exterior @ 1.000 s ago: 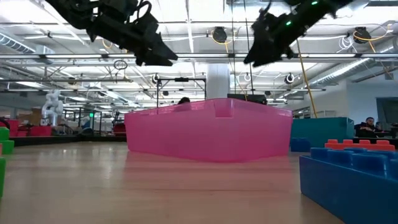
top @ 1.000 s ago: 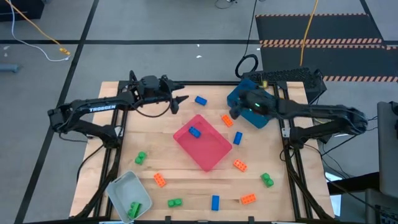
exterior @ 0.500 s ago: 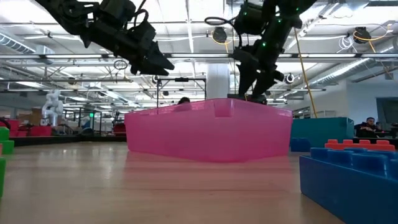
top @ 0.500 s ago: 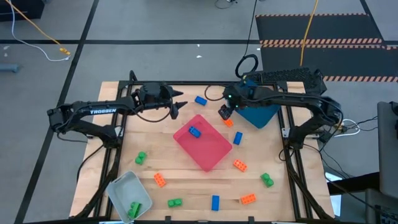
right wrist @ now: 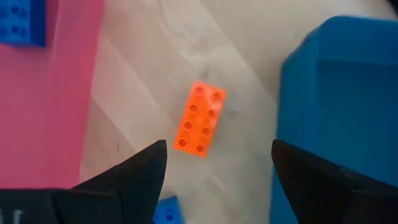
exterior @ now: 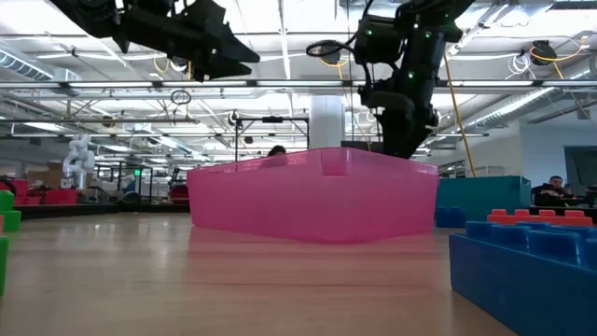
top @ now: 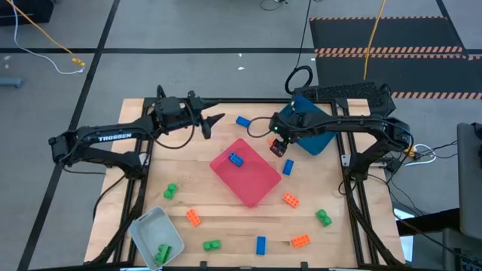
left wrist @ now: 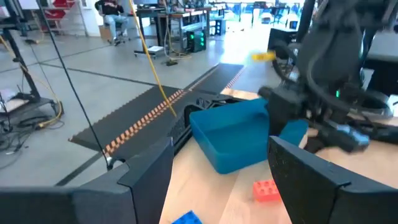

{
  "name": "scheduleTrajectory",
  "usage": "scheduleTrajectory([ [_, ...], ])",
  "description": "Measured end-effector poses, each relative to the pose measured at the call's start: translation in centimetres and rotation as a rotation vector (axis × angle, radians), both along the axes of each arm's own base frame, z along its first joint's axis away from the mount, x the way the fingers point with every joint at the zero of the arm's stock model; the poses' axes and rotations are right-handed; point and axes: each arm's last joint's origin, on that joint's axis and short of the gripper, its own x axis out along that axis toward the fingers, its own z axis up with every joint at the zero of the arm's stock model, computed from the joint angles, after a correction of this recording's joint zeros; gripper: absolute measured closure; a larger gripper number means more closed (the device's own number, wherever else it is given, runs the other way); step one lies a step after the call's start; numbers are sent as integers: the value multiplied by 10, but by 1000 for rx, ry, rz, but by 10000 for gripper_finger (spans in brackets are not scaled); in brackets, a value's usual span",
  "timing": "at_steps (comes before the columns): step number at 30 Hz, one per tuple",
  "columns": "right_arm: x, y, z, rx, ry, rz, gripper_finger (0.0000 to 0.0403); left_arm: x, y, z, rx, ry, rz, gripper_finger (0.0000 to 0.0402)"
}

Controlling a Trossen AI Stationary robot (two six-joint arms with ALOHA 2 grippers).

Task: Sort & place blocks by color
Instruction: Put the orange game piece into the blue bin

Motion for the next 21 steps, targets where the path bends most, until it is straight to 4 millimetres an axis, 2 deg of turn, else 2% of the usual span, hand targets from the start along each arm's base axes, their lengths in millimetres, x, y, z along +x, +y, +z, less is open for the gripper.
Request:
scheduleTrajectory([
  [7, -4, 3, -20, 26, -17, -12, 121, 4, -10, 0, -19, -6, -41, 144],
  [15, 1, 3, -28, 66, -129, -33, 122, 5, -11, 1, 11, -4, -49, 144],
  [21, -1, 4, -37, 41, -142, -43, 122, 6, -13, 0, 2, -4, -68, 144],
])
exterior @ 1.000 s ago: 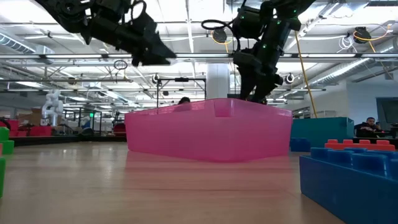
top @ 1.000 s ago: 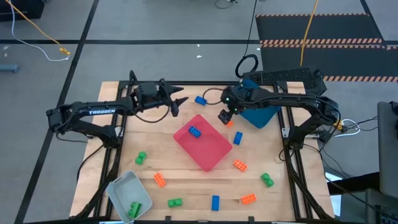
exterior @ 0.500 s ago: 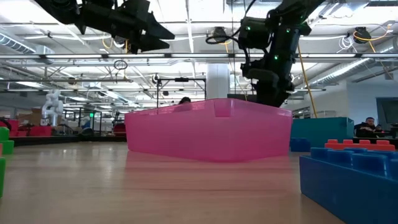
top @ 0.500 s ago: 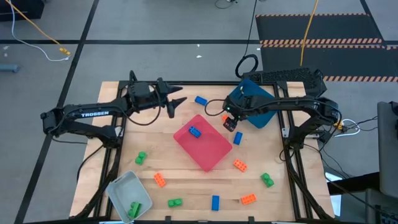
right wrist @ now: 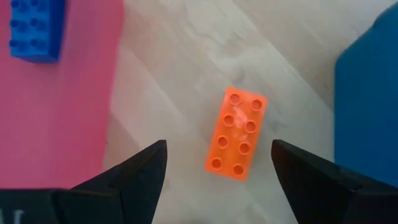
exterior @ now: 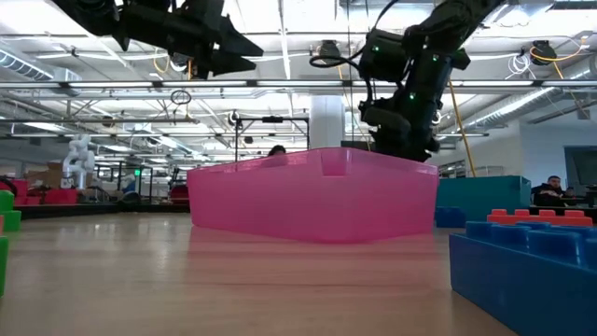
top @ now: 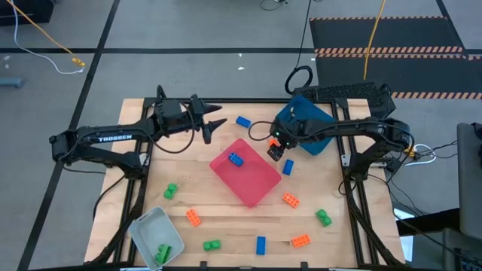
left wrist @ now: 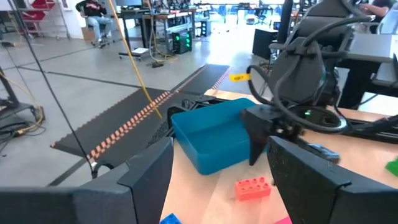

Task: Sort & place blocks by color
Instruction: Put the orange game piece into the blue bin

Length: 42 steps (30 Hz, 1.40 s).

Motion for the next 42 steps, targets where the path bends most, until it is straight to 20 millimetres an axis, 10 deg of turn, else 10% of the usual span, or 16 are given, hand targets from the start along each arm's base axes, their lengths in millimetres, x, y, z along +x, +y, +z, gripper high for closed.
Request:
scheduleTrajectory([
  [42, -17, 12, -43, -116, -20, -4, 122, 8, -42, -16, -158, 127, -11, 144],
])
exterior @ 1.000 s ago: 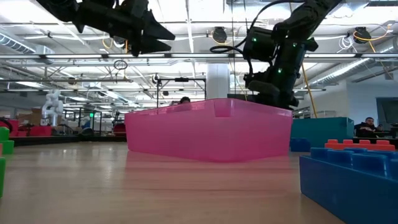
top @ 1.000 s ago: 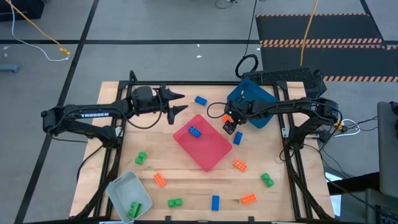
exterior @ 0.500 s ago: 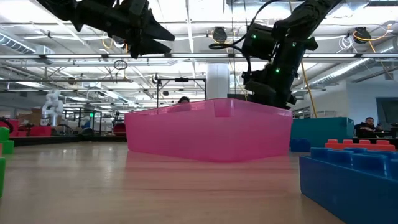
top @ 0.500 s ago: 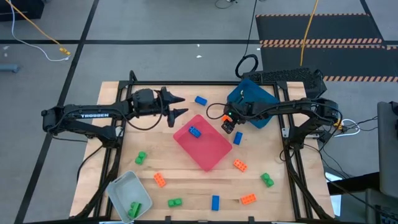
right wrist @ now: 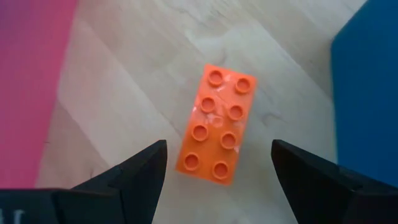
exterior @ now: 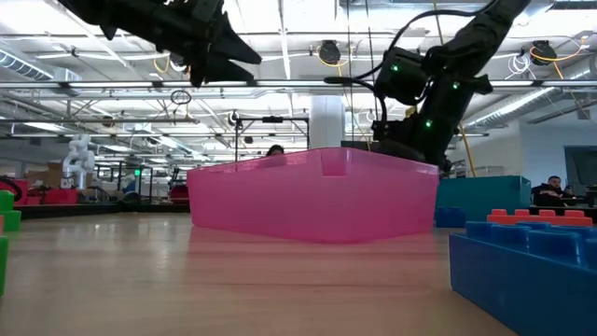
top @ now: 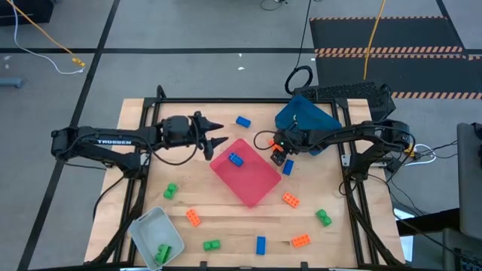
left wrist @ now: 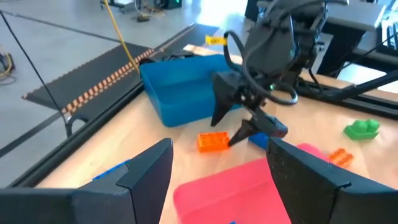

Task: Sort & place blocks by color
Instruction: Put the orange game piece into the blue bin

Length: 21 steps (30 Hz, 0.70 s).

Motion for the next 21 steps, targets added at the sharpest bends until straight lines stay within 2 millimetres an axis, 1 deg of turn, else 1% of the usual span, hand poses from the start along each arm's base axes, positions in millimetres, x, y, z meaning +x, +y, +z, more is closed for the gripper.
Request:
scheduleTrajectory([
  [5, -2, -1, -2, -26, 5, -9, 122, 0, 6, 5, 78, -34, 8, 144],
  [9, -1, -1, -3, -37, -20, -6, 122, -1, 11, 6, 79, -38, 28, 144],
  [13, -2, -1, -4, -80, 2, 4, 131, -2, 10, 2, 66, -1, 25, 144],
  [17, -2, -2, -4, -113, 26, 49, 163, -2, 6, -1, 33, 22, 17, 144],
  [21, -4, -1, -5, -113, 45, 64, 216, -1, 5, 0, 47, 12, 6, 144],
])
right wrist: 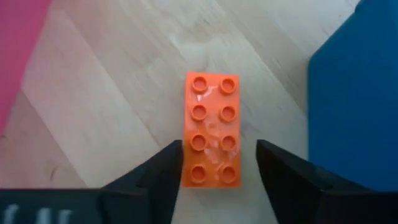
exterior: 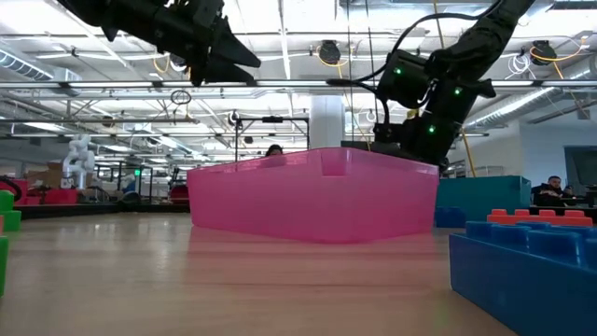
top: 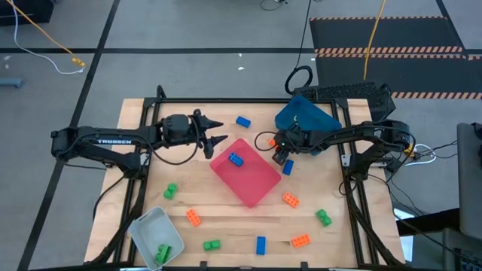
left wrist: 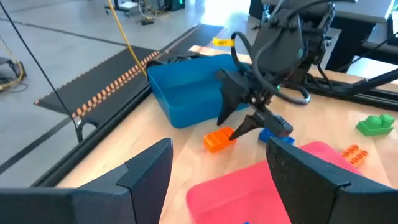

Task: Sort & place blocks by color
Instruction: Put the orange game piece into the blue bin

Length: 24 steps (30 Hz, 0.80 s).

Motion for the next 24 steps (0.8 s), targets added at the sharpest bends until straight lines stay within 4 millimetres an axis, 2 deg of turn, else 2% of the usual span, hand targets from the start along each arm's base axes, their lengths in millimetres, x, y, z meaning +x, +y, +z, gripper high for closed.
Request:
scheduleTrajectory([
  [5, 0, 1, 0, -21, 20, 39, 298, 1, 0, 3, 6, -34, 2, 144],
  [11, 5, 3, 5, -47, -28, 97, 392, 0, 0, 0, 13, 6, -3, 144],
  [13, 5, 3, 6, -52, -32, 102, 397, 0, 0, 0, 16, 6, -4, 144],
  [20, 6, 2, 6, -55, -40, 100, 369, -1, 0, -1, -13, 12, 2, 144],
  [24, 6, 2, 6, -62, -32, 116, 333, -1, 0, -1, -23, 10, 5, 144],
])
